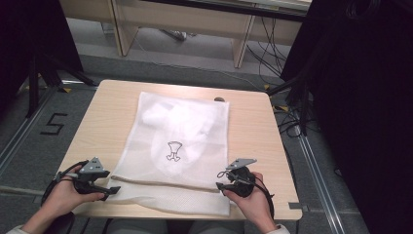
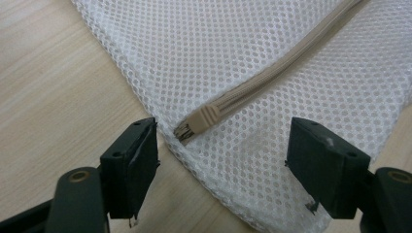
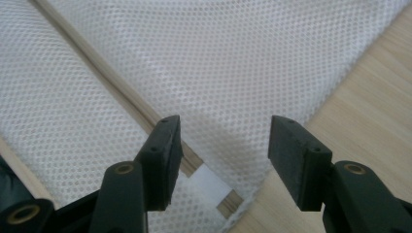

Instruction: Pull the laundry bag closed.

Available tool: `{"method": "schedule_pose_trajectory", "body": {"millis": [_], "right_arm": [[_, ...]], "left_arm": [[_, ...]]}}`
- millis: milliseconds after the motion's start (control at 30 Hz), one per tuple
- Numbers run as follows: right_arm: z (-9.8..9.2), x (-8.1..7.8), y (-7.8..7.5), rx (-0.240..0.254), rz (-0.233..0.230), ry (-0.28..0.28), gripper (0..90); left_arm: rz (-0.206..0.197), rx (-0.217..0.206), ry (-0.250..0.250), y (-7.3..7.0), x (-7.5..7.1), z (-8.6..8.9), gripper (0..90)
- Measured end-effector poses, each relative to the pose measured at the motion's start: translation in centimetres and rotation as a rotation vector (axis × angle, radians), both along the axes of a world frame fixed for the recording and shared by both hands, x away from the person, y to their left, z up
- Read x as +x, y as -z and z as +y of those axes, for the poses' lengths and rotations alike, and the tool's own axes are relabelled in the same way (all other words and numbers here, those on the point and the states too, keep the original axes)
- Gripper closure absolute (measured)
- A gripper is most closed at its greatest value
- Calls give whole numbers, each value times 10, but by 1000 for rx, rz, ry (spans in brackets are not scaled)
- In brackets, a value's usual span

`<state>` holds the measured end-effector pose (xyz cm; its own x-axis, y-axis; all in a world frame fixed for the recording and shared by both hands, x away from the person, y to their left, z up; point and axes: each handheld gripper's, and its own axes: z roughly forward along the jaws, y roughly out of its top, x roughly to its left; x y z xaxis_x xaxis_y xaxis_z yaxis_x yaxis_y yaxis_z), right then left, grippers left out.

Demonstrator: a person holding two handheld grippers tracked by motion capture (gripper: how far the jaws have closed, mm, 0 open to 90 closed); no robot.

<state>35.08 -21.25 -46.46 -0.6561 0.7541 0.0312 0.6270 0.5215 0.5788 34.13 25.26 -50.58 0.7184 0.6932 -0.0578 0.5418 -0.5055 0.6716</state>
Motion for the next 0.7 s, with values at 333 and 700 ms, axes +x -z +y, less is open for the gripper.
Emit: {"method": "schedule_pose_trajectory", "body": {"millis": [333,700], "right_arm": [[23,-5,-6,45,-76,-131,459],[58,-4,-8,81,-95,-220,478]], "left_arm": [[16,3,4,0,0,1,266],[12,13,14,0,0,1,268]]}}
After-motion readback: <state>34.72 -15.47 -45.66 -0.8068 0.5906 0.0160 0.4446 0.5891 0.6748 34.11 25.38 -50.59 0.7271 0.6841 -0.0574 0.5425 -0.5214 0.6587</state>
